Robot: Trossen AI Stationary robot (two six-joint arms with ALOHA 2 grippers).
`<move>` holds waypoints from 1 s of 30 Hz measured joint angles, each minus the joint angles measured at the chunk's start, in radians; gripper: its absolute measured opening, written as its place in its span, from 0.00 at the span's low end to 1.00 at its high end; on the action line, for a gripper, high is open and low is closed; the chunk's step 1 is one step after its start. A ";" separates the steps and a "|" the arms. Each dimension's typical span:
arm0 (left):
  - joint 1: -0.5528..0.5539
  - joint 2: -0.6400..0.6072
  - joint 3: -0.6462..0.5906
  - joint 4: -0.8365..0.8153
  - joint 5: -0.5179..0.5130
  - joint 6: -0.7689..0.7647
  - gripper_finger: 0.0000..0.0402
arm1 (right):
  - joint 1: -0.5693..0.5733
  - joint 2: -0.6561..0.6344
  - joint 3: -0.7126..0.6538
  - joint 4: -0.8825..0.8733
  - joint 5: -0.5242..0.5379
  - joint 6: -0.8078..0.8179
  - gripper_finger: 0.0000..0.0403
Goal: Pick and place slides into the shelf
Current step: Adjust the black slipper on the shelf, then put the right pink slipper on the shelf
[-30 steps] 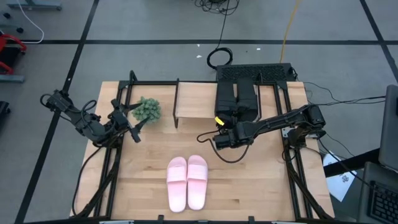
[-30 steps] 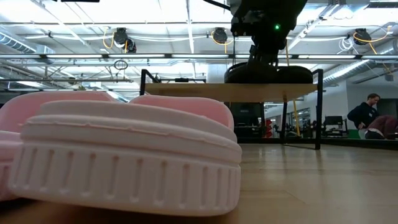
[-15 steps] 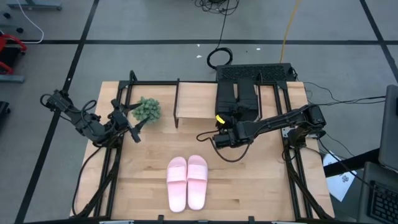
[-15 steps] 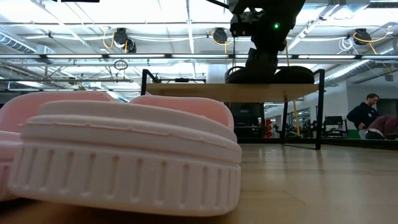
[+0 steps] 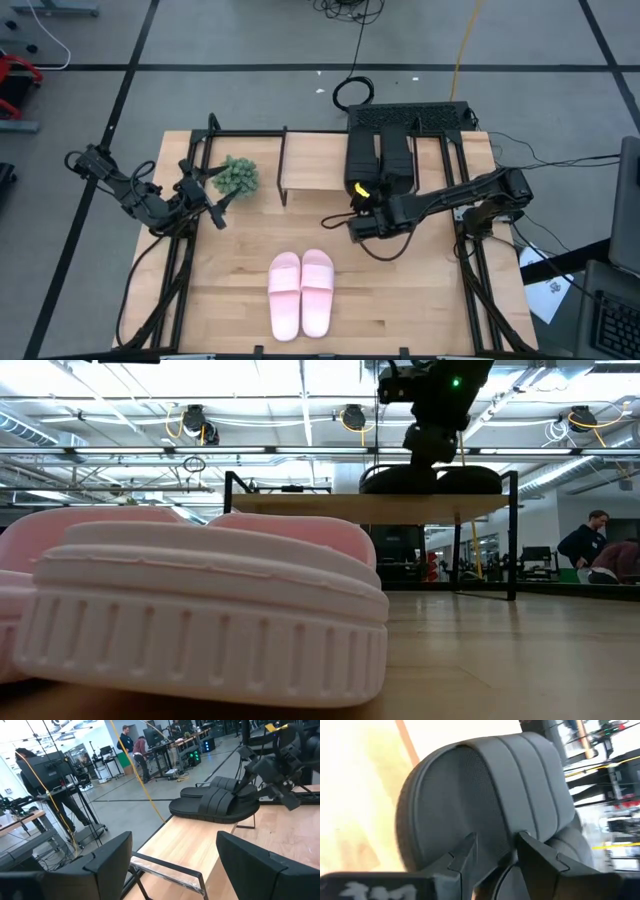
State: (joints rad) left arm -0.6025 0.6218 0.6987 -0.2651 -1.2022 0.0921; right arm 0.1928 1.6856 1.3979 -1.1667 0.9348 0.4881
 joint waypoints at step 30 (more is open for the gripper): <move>-0.011 0.028 0.000 0.000 0.140 -0.087 0.73 | 0.299 -0.152 0.002 0.451 -0.106 -0.284 0.24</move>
State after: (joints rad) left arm -0.6134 0.6494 0.6987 -0.2653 -1.0624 0.0053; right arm 0.4915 1.5337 1.4002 -0.7159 0.8288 0.2043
